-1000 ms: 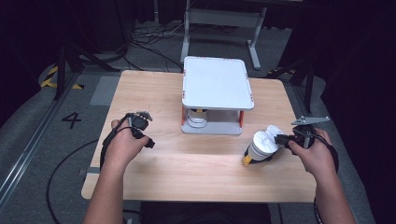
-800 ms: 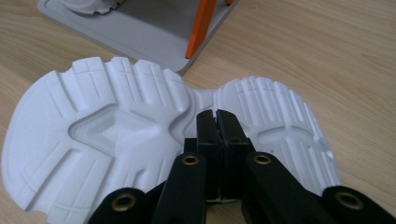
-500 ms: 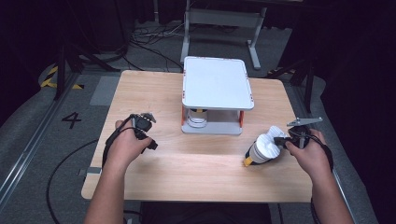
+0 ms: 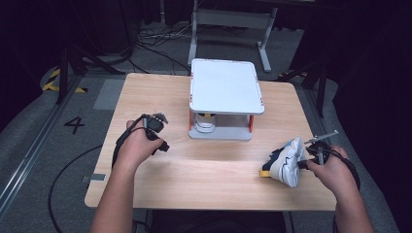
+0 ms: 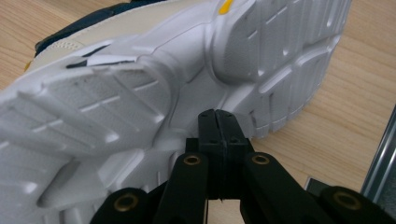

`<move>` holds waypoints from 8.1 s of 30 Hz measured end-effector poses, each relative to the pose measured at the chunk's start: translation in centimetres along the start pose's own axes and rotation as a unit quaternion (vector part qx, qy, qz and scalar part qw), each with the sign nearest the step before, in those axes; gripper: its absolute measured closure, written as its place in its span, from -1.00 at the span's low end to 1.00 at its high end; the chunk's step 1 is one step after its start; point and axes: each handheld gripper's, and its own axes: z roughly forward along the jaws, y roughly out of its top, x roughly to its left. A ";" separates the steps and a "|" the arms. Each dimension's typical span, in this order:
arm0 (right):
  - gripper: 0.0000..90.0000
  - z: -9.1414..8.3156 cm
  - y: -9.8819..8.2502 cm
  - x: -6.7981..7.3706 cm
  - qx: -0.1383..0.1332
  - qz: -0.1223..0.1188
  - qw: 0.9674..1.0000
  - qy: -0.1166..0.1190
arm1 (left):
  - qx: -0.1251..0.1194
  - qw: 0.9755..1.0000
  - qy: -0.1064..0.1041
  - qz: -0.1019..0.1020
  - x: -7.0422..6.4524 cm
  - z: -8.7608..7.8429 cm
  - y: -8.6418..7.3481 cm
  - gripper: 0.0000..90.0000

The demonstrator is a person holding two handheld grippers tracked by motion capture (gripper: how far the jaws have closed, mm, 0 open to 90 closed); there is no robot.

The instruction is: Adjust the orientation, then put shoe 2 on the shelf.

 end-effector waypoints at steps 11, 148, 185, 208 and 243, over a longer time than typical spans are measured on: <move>1.00 3.8 0.2 0.4 0.039 0.002 0.999 0.023 | -0.008 1.000 -0.004 -0.003 0.0 -0.3 0.1 -0.47; 0.80 -1.0 1.7 3.0 0.038 -0.020 0.998 0.040 | 0.022 1.000 -0.011 0.002 0.2 -0.4 -1.9 -0.47; 0.79 2.9 15.2 12.3 -0.081 -0.087 0.991 0.055 | 0.021 0.999 -0.004 -0.025 1.2 -1.3 -5.1 -0.47; 0.17 4.8 16.1 15.3 -0.214 -0.106 0.970 0.038 | 0.012 1.000 -0.010 -0.012 0.9 -1.5 -3.9 -0.47; 1.00 7.8 9.1 13.7 -0.258 -0.085 0.962 0.018 | 0.018 1.000 -0.013 0.012 0.1 -1.0 -2.4 -0.47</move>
